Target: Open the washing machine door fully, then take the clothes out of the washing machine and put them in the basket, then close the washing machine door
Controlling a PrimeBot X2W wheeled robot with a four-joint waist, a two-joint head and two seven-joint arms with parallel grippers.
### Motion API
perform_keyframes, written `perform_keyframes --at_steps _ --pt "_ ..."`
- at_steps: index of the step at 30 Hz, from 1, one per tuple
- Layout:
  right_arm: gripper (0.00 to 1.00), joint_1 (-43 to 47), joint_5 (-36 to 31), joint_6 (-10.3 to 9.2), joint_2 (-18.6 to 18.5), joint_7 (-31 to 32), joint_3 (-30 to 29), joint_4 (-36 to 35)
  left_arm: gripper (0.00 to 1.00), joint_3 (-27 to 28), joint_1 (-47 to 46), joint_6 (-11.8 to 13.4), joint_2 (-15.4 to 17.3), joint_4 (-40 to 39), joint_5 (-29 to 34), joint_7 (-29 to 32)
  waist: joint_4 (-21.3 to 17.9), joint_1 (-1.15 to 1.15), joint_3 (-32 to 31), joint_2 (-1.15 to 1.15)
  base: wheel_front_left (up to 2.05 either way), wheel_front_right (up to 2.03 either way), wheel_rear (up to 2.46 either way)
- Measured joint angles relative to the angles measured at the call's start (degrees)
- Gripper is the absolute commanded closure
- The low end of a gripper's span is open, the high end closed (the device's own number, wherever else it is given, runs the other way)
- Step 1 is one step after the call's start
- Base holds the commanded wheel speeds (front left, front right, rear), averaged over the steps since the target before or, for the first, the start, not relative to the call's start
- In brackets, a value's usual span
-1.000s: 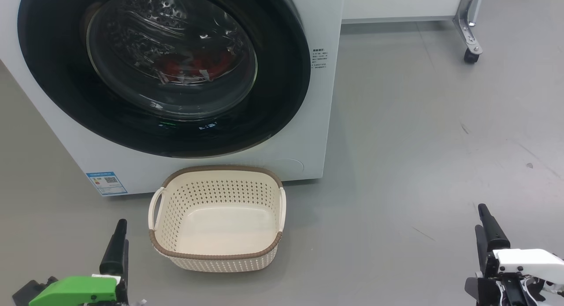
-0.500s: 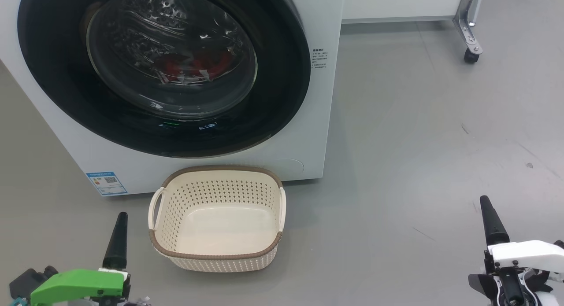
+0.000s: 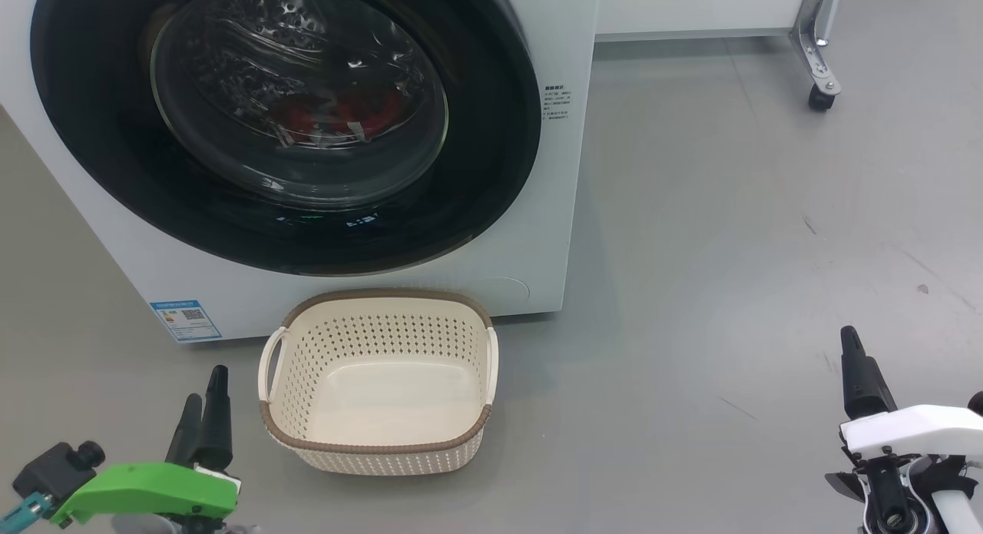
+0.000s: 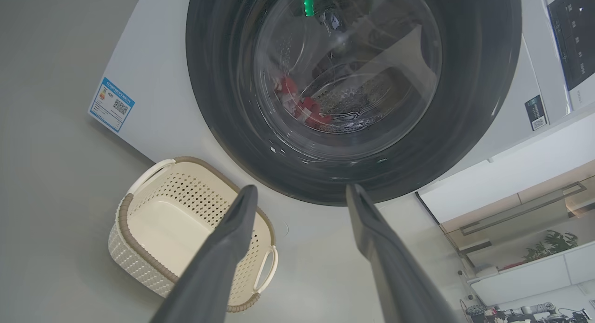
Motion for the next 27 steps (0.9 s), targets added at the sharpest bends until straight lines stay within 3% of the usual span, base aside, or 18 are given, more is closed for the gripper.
perform_keyframes --at_steps 27 --pt "0.00 -2.5 -26.3 -5.08 -4.1 -5.7 9.1 2.1 0.00 -6.0 -2.7 5.1 1.8 -0.5 29.6 -5.8 0.0 0.00 0.0 0.00 0.00 0.00 0.00"
